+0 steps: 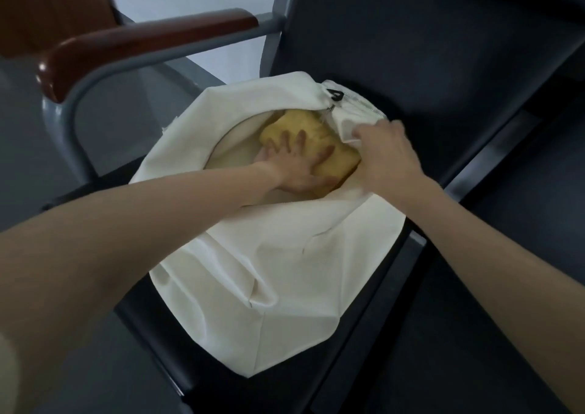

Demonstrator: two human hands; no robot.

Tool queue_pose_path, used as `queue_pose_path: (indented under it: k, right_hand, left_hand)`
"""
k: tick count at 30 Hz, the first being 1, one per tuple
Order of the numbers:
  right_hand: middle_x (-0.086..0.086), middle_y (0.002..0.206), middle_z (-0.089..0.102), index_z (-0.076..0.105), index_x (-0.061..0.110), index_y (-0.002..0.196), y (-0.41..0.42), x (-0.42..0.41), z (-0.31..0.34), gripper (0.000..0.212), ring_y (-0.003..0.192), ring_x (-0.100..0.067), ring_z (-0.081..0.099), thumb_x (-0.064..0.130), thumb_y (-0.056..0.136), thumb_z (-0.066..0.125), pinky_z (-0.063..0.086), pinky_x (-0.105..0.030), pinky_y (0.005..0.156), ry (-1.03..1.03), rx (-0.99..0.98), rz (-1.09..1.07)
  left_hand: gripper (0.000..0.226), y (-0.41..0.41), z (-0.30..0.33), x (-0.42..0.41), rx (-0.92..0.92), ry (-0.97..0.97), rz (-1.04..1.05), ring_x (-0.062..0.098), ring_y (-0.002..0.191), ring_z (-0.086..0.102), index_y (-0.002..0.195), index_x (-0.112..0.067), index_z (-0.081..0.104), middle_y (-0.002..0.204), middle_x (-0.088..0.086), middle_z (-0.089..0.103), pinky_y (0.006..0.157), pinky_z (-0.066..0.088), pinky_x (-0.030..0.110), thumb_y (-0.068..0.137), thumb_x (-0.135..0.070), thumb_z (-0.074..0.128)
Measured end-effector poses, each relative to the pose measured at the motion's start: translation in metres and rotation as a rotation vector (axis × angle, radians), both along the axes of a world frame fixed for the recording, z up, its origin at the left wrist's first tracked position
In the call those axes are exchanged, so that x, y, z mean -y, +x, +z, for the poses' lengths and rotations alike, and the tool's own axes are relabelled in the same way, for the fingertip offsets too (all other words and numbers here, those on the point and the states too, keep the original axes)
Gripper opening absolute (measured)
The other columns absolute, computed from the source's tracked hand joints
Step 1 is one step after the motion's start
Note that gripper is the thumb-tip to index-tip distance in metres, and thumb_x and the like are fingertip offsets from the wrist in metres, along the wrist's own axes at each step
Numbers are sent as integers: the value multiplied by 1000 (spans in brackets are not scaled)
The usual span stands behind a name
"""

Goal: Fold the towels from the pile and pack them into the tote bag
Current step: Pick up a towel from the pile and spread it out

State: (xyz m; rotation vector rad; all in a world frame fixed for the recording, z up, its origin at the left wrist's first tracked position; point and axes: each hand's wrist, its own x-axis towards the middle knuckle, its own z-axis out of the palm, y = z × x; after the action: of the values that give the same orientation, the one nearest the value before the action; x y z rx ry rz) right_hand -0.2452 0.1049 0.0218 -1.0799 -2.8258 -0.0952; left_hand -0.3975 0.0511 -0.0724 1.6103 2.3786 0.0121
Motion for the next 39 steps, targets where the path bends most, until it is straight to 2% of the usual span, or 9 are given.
queue_pose_path:
  k: [4, 7, 9, 13, 18, 23, 27, 34, 39]
  right_hand:
    - [-19, 126, 30, 60, 26, 121, 19, -13, -7, 34, 109, -39, 35, 26, 87, 58, 36, -39, 96, 44, 60, -4]
    - [-17, 126, 25, 47, 20, 131, 22, -13, -13, 46, 88, -37, 49, 9, 87, 51, 49, -43, 86, -143, 49, 14]
    - [-15, 122, 25, 46, 15, 129, 21, -11, -9, 46, 74, -34, 50, -2, 86, 48, 53, -45, 78, -186, 1, 6]
    - [-14, 122, 28, 47, 12, 129, 24, -11, 3, 45, 80, -39, 54, 1, 86, 51, 51, -47, 82, -167, -65, -50]
    - [-13, 126, 26, 39, 23, 135, 26, -11, -10, 55, 66, -28, 48, 5, 86, 52, 46, -36, 68, -160, 0, -7]
    - [-16, 137, 21, 22, 24, 150, 36, -5, -13, 61, 82, -30, 52, 10, 94, 44, 51, -40, 81, -273, 72, 104]
    - [-16, 139, 25, 15, 24, 152, 64, 15, 11, 60, 105, -30, 51, 20, 98, 42, 49, -43, 89, -314, 158, 146]
    - [-13, 126, 38, 32, 16, 144, 160, 55, 67, 49, 112, -29, 45, 23, 97, 48, 47, -43, 92, -306, 287, 76]
    - [-14, 138, 32, 25, 20, 149, 279, 79, 93, 56, 125, -31, 38, 23, 98, 48, 43, -44, 100, -318, 311, -87]
  left_hand:
    - [97, -12, -4, -7, -169, -35, -89, 45, 142, -21, 149, -49, -6, 158, 14, -22, 111, -9, 66, 70, -91, 30]
    - [92, -4, -7, -7, -225, -26, -69, 46, 143, -18, 150, -44, -9, 157, 17, -22, 109, 1, 71, 76, -87, 26]
    - [86, 5, -4, -9, -186, -17, -2, 46, 143, -17, 150, -43, -12, 157, 17, -23, 108, 5, 73, 82, -82, 25]
    - [79, 12, 6, -24, -69, -25, 148, 46, 142, -19, 148, -44, -15, 157, 16, -25, 104, 5, 76, 87, -77, 23]
    - [87, 8, 0, -18, -27, -135, 67, 38, 142, -28, 145, -46, -22, 153, 9, -35, 107, -6, 73, 82, -82, 25]
    - [70, -17, 19, 12, 75, -175, -93, 33, 148, -12, 153, -34, -9, 160, 11, -16, 118, 0, 54, 96, -62, 20]
    - [62, -5, 49, 46, 188, -110, 9, 26, 149, 9, 155, -22, 9, 160, 12, 14, 119, 11, 38, 102, -52, 20]
    - [55, 84, 135, 88, 284, 190, 0, 26, 141, 32, 149, -8, 31, 154, 11, 35, 113, 24, 34, 104, -40, 31]
    - [54, 177, 174, 98, 322, 241, -97, 26, 140, 34, 150, -12, 31, 151, 10, 39, 111, 23, 32, 104, -40, 32]
